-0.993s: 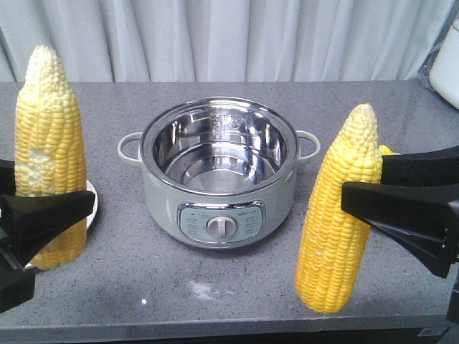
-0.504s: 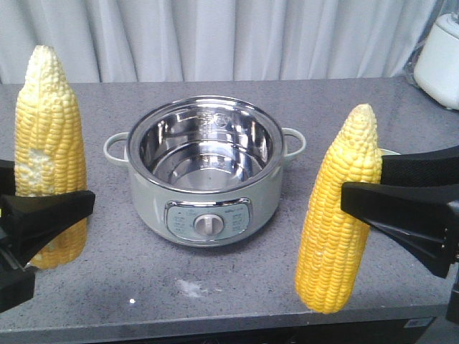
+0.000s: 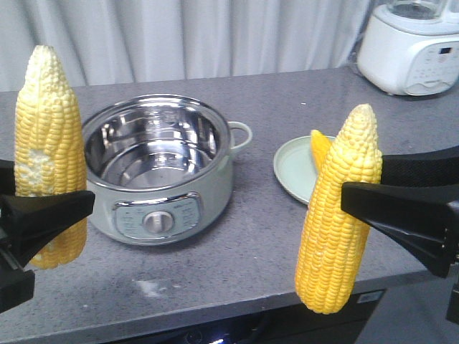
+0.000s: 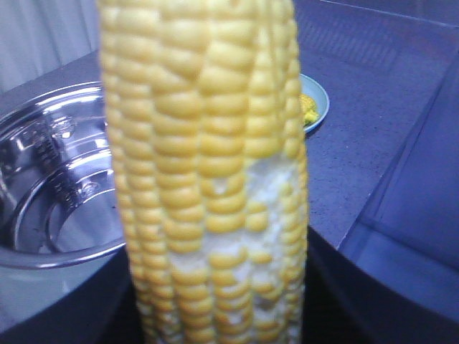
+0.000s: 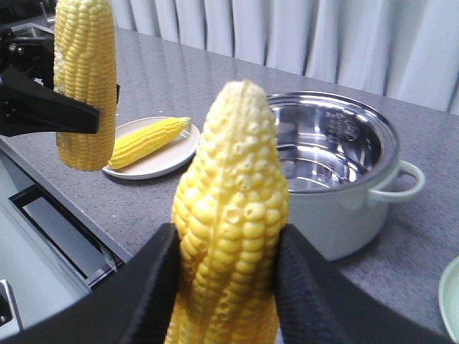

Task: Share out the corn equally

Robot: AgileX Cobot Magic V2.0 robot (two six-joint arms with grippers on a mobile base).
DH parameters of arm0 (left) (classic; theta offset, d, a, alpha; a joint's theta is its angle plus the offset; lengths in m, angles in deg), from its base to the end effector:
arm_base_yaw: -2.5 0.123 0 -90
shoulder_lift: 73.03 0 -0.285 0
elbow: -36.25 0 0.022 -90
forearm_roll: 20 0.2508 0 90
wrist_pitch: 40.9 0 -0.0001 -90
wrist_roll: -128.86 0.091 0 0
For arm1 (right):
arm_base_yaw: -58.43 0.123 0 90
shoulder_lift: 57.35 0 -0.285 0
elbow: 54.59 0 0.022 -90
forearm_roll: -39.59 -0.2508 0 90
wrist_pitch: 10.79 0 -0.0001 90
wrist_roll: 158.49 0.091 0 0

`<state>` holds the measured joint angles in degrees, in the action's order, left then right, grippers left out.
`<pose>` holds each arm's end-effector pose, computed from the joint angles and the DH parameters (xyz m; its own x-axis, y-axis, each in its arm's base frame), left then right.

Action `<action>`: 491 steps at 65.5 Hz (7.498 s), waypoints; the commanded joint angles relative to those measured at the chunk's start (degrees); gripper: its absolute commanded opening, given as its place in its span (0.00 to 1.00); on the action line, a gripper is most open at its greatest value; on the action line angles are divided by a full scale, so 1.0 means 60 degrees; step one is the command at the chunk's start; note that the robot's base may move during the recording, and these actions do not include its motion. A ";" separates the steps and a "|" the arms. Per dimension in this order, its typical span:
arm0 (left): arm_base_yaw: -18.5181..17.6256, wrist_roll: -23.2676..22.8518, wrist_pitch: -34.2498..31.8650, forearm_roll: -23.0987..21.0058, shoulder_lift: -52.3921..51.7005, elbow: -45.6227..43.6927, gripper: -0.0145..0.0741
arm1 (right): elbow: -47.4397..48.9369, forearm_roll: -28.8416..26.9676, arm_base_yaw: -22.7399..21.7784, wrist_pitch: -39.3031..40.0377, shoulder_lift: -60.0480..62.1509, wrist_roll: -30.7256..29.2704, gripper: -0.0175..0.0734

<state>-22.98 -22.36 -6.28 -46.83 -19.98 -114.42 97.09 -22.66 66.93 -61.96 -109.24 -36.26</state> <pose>0.1296 -0.0876 0.3699 -0.2977 0.2572 -0.9194 0.6632 0.7485 -0.0054 0.1186 0.0812 0.3887 -0.2384 -0.1346 -0.9618 -0.7862 0.6082 0.1097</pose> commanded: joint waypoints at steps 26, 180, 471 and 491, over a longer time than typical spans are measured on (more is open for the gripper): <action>0.0004 -0.0011 -0.0573 -0.0269 -0.0078 -0.0260 0.43 | 0.0248 -0.0466 -0.0034 0.0321 0.0044 -0.0044 0.42; 0.0004 -0.0011 -0.0573 -0.0269 -0.0078 -0.0260 0.43 | 0.0248 -0.0466 -0.0034 0.0321 0.0044 -0.0044 0.42; 0.0004 -0.0011 -0.0573 -0.0269 -0.0078 -0.0260 0.43 | 0.0248 -0.0466 -0.0034 0.0321 0.0044 -0.0044 0.42; 0.0004 -0.0011 -0.0573 -0.0269 -0.0078 -0.0260 0.43 | 0.0248 -0.0466 -0.0034 0.0321 0.0044 -0.0044 0.42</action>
<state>-22.98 -22.36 -6.28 -46.83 -19.98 -114.42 97.09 -22.66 66.93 -61.96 -109.24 -36.26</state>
